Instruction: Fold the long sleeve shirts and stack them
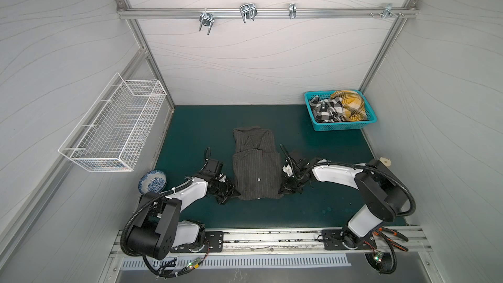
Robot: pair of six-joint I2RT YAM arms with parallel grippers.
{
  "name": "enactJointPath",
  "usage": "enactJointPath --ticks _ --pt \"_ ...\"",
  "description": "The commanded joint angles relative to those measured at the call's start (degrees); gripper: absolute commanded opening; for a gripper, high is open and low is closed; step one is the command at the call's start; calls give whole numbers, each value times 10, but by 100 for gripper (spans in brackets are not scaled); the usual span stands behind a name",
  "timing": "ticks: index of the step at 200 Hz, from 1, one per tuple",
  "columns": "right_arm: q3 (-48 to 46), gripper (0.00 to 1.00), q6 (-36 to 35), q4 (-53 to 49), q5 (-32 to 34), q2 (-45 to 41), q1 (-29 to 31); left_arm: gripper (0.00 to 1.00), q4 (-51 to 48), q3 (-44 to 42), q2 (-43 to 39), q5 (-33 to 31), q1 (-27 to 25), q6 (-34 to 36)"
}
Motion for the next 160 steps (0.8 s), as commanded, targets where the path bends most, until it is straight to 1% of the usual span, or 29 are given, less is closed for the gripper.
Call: enactJointPath --ticks 1,15,32,55,74,107,124,160 --pt "-16 0 13 -82 32 -41 -1 0 -43 -17 -30 -12 -4 -8" --pt "-33 0 20 -102 30 -68 1 0 -58 -27 -61 -7 -13 -16" --pt "-63 0 32 -120 28 -103 11 0 -74 -41 -102 -6 -42 -36" --pt "-97 0 59 -135 20 -158 32 0 -76 -67 -165 -18 -115 -96" --pt "-113 0 81 -162 30 -214 47 0 -86 -80 -218 -41 -169 -140" --pt "-120 0 99 -214 55 -284 60 0 -112 -98 -307 -80 -205 -183" --pt "-125 0 109 -238 60 -307 63 0 -120 -100 -319 -94 -218 -190" --pt "-129 0 139 -273 77 -364 83 0 -124 -78 -297 -105 -236 -184"
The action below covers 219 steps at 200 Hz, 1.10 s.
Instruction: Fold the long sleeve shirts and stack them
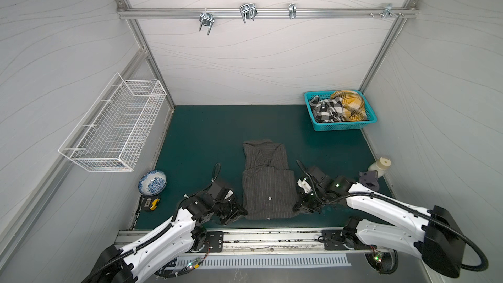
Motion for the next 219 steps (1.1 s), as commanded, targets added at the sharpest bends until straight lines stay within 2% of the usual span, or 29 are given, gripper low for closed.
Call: enactJointPath --ticks 1,30,129,166,219 --pt "-12 0 37 -106 52 -33 8 0 -57 16 13 -57 -3 -13" --pt "-17 0 42 -93 45 -41 12 0 -56 23 12 -60 -3 -17" --pt "15 0 -10 -53 38 36 13 0 -23 -1 10 -58 -4 -43" --pt "17 0 -11 -58 29 30 15 0 -60 31 23 -50 -4 -9" --pt "1 0 5 -70 26 -14 15 0 -118 15 -107 -56 -4 -43"
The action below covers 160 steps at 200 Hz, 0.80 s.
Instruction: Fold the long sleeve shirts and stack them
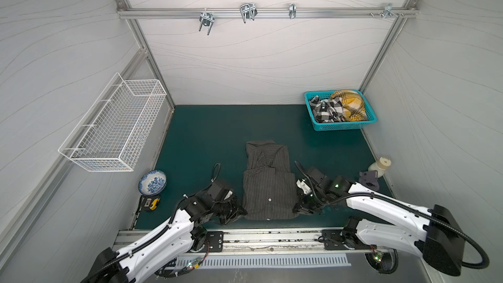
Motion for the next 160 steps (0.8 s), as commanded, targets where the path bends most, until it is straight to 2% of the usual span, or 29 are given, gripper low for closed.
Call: enactJointPath --ticks 1,44,68,89,121,130,138,146,152,155,160 --pt "-9 0 15 -70 20 -20 1 0 -77 3 -44 -39 3 -21" --pt "80 0 -10 -102 19 -10 -18 0 -28 88 -13 -44 3 -11" --pt "170 0 -63 -122 -15 27 -103 0 -8 190 16 -127 6 18" --pt "260 2 -109 -107 -74 103 -188 0 19 271 123 -106 49 61" --pt "441 3 -166 -114 -108 303 -280 0 85 396 325 -68 148 126" --pt "499 13 -168 -86 -128 365 -304 0 98 451 399 -74 182 151" --pt "583 28 -183 -93 -131 451 -323 0 101 512 476 -73 208 173" --pt "686 53 -204 -127 -144 539 -340 22 105 586 564 -52 228 196" --pt "752 60 -214 -142 -174 604 -350 33 71 648 632 -50 238 217" --pt "778 70 -215 -153 -180 629 -356 37 46 688 662 -52 241 224" --pt "813 76 -211 -160 -191 662 -362 46 17 744 710 -50 244 239"
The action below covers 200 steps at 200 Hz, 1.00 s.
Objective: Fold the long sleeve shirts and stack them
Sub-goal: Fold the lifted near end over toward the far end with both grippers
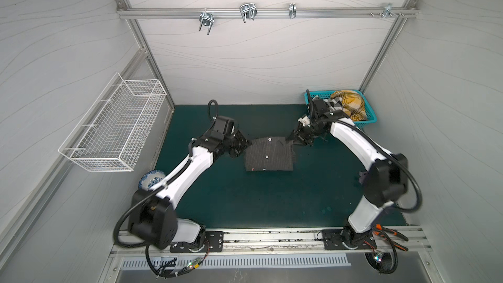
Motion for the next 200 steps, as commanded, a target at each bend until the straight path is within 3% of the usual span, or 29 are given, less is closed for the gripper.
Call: enactJointPath --ticks 1,6,14,35,56,87,113,172,190,200 --pt "167 77 -48 -45 -76 174 -40 48 -36 195 190 9 38 100" --pt "181 82 -47 -37 -85 192 -45 56 -65 238 225 2 41 114" --pt "184 86 -53 -33 -74 198 -54 58 -91 276 253 -16 49 119" --pt "117 88 -53 23 -54 160 -84 51 -25 227 229 -33 68 78" --pt "92 85 -93 4 -33 141 -79 48 -58 220 208 -82 60 84" --pt "55 78 -149 -13 31 133 -33 34 -56 230 248 -49 17 108" --pt "28 81 -171 11 37 149 -20 17 -67 267 318 -5 -4 103" --pt "-26 84 -176 62 0 152 6 2 -51 222 330 -14 -3 95" --pt "-43 77 -164 83 -20 154 15 0 -36 195 330 -15 -2 94" --pt "-57 60 -150 101 -40 153 18 0 -31 181 332 -15 -2 94"
